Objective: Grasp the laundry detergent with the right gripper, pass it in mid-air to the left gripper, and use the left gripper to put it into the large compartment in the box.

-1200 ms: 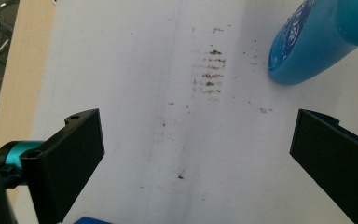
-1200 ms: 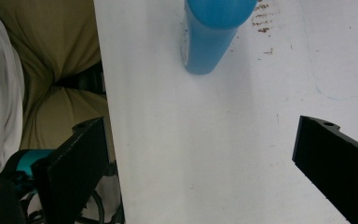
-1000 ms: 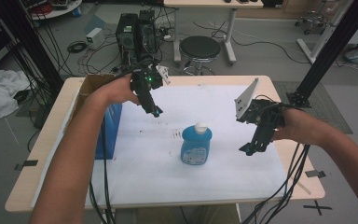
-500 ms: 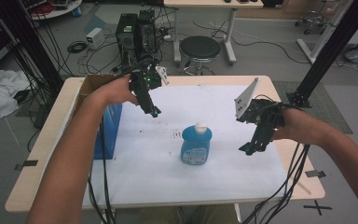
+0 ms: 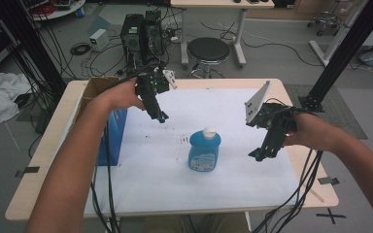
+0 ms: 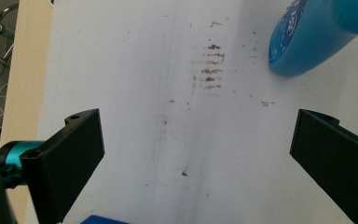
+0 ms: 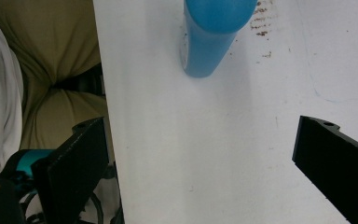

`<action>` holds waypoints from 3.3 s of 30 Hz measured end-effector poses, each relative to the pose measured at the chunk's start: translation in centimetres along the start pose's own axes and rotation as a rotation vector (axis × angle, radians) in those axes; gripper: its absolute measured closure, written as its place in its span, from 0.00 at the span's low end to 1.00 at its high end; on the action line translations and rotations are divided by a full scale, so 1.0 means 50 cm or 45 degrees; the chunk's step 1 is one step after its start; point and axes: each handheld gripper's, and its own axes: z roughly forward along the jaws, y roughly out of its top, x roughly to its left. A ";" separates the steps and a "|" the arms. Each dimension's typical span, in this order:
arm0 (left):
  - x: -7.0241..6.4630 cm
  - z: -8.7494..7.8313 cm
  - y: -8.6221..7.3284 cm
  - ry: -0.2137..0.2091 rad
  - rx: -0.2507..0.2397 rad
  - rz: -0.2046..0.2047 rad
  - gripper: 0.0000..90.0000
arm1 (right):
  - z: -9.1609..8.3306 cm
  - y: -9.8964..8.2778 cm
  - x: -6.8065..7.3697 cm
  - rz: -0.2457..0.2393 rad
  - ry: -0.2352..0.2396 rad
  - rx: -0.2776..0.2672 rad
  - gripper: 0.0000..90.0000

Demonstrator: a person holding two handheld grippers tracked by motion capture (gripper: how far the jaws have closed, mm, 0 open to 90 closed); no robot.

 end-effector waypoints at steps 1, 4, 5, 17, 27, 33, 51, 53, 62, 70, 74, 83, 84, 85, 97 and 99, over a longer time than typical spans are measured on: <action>0.001 0.000 -0.001 -0.002 0.000 -0.002 0.03 | -0.001 -0.001 0.000 0.003 -0.003 -0.004 0.03; 0.001 -0.001 -0.003 -0.003 0.001 -0.005 0.03 | -0.001 -0.004 -0.002 0.008 -0.007 -0.006 0.03; 0.000 -0.001 -0.003 -0.004 0.002 -0.006 0.03 | -0.001 -0.005 -0.003 0.009 -0.007 -0.007 0.03; -0.009 0.007 0.008 -0.041 0.017 0.030 0.03 | 0.014 -0.029 -0.004 0.040 -0.018 -0.096 0.03; -0.012 0.014 0.006 -0.058 0.038 0.043 0.03 | 0.036 -0.054 -0.010 0.061 -0.048 -0.280 0.03; -0.015 0.017 0.005 -0.065 0.040 0.059 0.03 | 0.073 -0.064 -0.015 0.077 -0.023 -0.370 0.03; -0.020 0.027 0.004 -0.097 0.030 0.077 0.03 | 0.151 -0.080 -0.025 0.105 0.019 -0.536 0.03; -0.019 0.026 0.003 -0.100 0.033 0.077 0.03 | 0.157 -0.083 -0.026 0.105 0.016 -0.562 0.03; -0.020 0.031 0.002 -0.102 0.048 0.073 0.03 | 0.197 -0.088 -0.031 0.127 0.028 -0.672 0.03; -0.019 0.032 -0.001 -0.100 0.054 0.071 0.03 | 0.220 -0.086 -0.032 0.133 0.034 -0.727 0.03; -0.019 0.030 -0.002 -0.099 0.047 0.070 0.03 | 0.228 -0.084 -0.034 0.130 0.045 -0.741 0.03; -0.020 0.031 -0.004 -0.100 0.047 0.069 0.03 | 0.248 -0.076 -0.036 0.133 0.052 -0.798 0.03; -0.020 0.031 -0.003 -0.100 0.045 0.069 0.03 | 0.251 -0.076 -0.036 0.138 0.054 -0.800 0.03; -0.020 0.031 -0.003 -0.102 0.044 0.069 0.03 | 0.254 -0.075 -0.036 0.140 0.058 -0.803 0.03; -0.019 0.034 -0.003 -0.108 0.050 0.061 0.03 | 0.287 -0.061 -0.034 0.137 0.052 -0.864 0.03; -0.019 0.034 -0.004 -0.106 0.049 0.057 0.03 | 0.292 -0.059 -0.034 0.145 0.052 -0.876 0.03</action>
